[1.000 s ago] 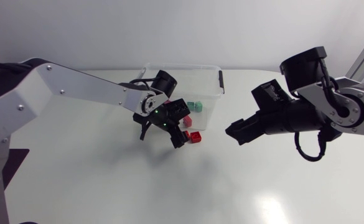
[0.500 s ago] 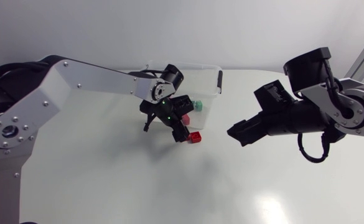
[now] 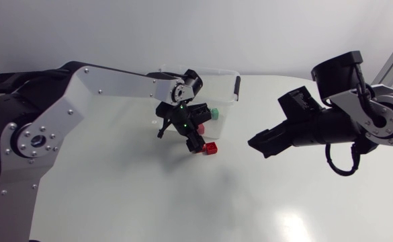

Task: Place the duplo bricks in the container

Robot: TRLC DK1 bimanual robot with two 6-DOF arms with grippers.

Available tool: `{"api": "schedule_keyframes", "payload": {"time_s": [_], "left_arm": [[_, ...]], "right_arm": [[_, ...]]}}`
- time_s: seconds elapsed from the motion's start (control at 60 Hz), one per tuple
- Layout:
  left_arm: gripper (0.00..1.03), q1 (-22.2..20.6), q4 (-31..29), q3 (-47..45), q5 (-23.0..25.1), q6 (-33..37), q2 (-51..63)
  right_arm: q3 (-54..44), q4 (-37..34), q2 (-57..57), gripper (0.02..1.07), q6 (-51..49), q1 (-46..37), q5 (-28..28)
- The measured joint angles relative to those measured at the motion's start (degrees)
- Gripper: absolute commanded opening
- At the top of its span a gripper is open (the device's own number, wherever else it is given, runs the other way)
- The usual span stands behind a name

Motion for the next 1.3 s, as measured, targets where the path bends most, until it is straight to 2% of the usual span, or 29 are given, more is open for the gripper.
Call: {"api": "schedule_keyframes", "payload": {"time_s": [0.117, 0.283, 0.333, 0.45, 0.667, 0.8, 1.083, 1.3], "left_arm": [[0.63, -0.37, -1.88, 1.55, 0.02, 0.0, 1.05], [0.46, -0.7, -5.6, 5.03, -0.24, 0.0, 2.78], [0.38, -0.85, -6.16, 5.66, -1.05, 0.0, 3.21], [0.29, -0.9, -7.02, 6.71, -1.42, 0.0, 3.91], [0.26, -1.53, -6.82, 6.29, -2.36, 0.17, 3.72], [0.26, -2.34, -4.26, 1.97, -2.47, 0.22, 1.31], [0.26, -3.19, -6.1, -11.08, -0.37, 1.01, -9.33], [0.26, -2.49, -6.58, -8.7, -0.13, 0.81, -21.64]], "right_arm": [[0.0, -0.2, -0.28, 0.97, -0.2, -0.61, -0.35], [-0.11, -0.33, -0.39, 0.97, -0.39, -1.29, -0.57], [-0.24, -0.37, -0.39, 0.97, -0.39, -1.29, -0.81], [-0.81, -0.44, -0.39, 0.97, -0.39, -1.31, -1.05], [-1.03, -0.63, -0.39, 0.97, -0.42, -1.6, -1.22], [-1.36, -0.52, -0.37, 0.97, -0.42, -1.46, -1.22], [-1.62, 0.37, 0.81, 0.97, -0.33, 2.05, -0.07], [-1.29, 2.19, 4.46, 0.97, 0.2, 6.64, 2.03]]}}
